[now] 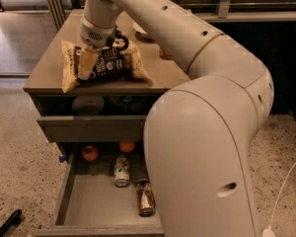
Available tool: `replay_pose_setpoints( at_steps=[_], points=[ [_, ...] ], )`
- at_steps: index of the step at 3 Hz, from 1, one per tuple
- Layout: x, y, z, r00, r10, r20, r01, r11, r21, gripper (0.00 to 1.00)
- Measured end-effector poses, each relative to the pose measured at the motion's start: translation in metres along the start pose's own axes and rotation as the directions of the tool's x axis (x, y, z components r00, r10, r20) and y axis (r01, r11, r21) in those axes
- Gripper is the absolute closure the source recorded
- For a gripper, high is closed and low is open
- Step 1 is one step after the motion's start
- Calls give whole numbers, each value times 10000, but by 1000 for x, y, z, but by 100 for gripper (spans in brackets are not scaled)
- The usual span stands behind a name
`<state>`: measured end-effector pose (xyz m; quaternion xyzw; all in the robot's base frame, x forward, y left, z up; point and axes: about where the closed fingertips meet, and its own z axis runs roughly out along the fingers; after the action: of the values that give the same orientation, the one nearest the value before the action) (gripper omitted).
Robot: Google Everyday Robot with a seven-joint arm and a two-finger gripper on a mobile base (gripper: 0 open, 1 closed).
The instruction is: Place brown chip bag into middle drawer
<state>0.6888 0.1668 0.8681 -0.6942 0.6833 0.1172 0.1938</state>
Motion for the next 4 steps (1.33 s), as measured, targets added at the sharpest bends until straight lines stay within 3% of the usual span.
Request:
replay_pose_setpoints(
  at_steps=[2, 3, 4],
  points=[
    [0, 0, 0, 10000, 0, 0, 0, 10000, 0, 87],
    [0, 0, 1, 10000, -1, -5, 1, 10000, -10, 100],
    [1, 1, -1, 10000, 23, -15, -23, 10000, -34, 100]
  ],
)
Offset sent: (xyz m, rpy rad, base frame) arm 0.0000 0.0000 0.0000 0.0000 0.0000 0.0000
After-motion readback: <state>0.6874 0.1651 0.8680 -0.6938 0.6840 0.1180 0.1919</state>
